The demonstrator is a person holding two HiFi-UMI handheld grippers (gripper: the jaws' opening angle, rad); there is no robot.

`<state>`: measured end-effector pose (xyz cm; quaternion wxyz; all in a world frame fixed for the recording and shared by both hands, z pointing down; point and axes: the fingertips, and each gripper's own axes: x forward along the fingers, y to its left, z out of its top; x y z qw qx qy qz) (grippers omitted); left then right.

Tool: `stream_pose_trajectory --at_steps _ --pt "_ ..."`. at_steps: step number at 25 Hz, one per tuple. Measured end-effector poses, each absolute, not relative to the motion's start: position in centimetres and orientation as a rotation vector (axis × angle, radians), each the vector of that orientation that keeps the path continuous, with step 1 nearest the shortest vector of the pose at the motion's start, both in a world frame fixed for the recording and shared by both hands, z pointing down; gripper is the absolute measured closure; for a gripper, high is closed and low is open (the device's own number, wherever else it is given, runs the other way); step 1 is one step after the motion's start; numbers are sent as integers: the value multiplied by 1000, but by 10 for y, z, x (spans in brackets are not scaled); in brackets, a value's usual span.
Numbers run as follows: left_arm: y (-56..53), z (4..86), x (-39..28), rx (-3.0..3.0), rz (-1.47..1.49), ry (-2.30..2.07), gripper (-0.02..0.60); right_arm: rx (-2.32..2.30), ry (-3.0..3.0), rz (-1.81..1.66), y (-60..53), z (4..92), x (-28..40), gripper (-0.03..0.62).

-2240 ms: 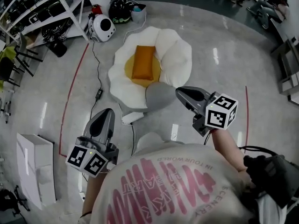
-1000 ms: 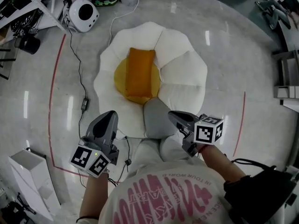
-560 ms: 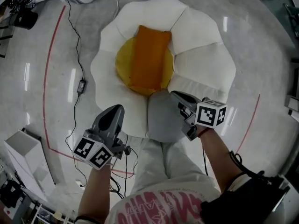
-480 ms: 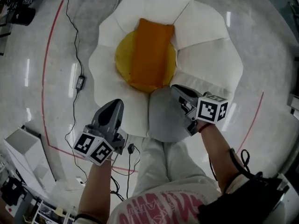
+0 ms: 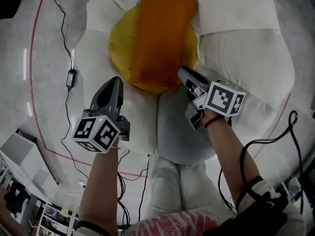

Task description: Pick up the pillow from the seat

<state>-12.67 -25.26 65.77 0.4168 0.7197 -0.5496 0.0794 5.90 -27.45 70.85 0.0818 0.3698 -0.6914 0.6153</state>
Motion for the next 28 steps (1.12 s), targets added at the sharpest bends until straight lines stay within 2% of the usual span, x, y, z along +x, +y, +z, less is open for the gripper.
stream_pose_trajectory --at_steps 2,7,10,12,16,19,21,28 --pt "-266 679 -127 1794 178 -1358 545 1159 -2029 1937 -280 728 62 485" --pt "-293 720 -124 1769 71 -1316 366 1195 -2023 2072 -285 759 66 326" --pt "-302 741 -117 1734 63 -1302 255 1152 -2079 2136 -287 764 62 309" --pt "-303 752 -108 1706 45 -1276 215 1147 -2071 2168 -285 769 63 313" --pt "-298 769 -91 1601 -129 -1184 218 1157 -2063 2193 -283 776 65 328" --pt "-294 767 -83 1572 -220 -1197 272 1152 -2074 2167 -284 772 64 351" --pt "-292 762 -81 1598 -190 -1208 293 1150 -2027 2157 -282 772 64 380" --pt "-250 730 -76 1450 -29 -1113 339 1106 -1816 2257 -250 738 64 402"
